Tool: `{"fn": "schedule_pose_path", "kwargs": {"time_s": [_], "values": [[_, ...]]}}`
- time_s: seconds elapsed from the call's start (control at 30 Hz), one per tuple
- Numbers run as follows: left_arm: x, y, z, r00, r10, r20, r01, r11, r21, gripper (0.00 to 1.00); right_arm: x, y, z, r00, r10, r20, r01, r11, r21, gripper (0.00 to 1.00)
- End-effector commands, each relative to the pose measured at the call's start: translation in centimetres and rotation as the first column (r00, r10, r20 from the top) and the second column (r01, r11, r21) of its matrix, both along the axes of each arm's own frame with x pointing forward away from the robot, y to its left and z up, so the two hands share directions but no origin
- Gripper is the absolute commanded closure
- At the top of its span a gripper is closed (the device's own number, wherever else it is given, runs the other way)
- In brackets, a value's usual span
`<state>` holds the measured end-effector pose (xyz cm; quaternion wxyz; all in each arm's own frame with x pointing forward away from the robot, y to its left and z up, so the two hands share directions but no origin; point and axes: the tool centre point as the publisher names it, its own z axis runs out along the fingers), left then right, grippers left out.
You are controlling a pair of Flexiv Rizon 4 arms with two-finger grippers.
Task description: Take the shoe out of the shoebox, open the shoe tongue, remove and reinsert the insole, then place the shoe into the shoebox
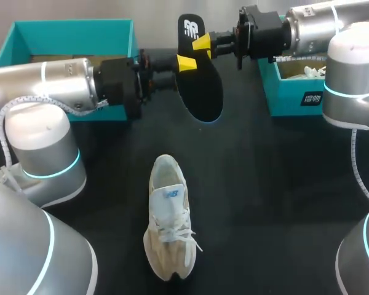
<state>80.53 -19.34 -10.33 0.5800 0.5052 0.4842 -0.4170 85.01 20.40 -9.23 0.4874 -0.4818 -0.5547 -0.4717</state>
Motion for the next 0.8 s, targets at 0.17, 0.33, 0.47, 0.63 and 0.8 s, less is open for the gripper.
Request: {"fn": "schedule_pose_path", "kwargs": {"time_s": [0.17,0.33,0.47,0.63,0.8], "values": [[-0.08,-0.11,-0.29,1.0,0.017,0.012,-0.017,1.0,0.022,0.69,-0.09,0.09,0.0,1.0,-0.003,0.0,0.003,1.0,-0.001,1.0],[0.28,-0.34,-0.17,0.999,0.024,0.021,-0.025,0.999,0.026,0.96,-0.09,0.09,0.0,1.0,-0.003,0.0,0.003,1.0,-0.001,1.0],[0.41,-0.62,-0.13,0.999,0.022,0.029,-0.023,0.999,0.031,1.0,-0.09,0.09,0.0,1.0,-0.003,0.0,0.003,1.0,-0.001,1.0],[0.47,-0.64,-0.18,1.0,0.015,0.027,-0.016,0.999,0.038,1.0,-0.09,0.09,0.0,1.0,-0.003,0.0,0.003,1.0,-0.001,1.0],[0.25,0.31,-0.38,1.0,0.015,0.011,-0.015,0.998,0.054,1.0,-0.61,-0.37,0.0,1.0,-0.003,-0.003,0.003,1.0,0.003,0.0]]}}
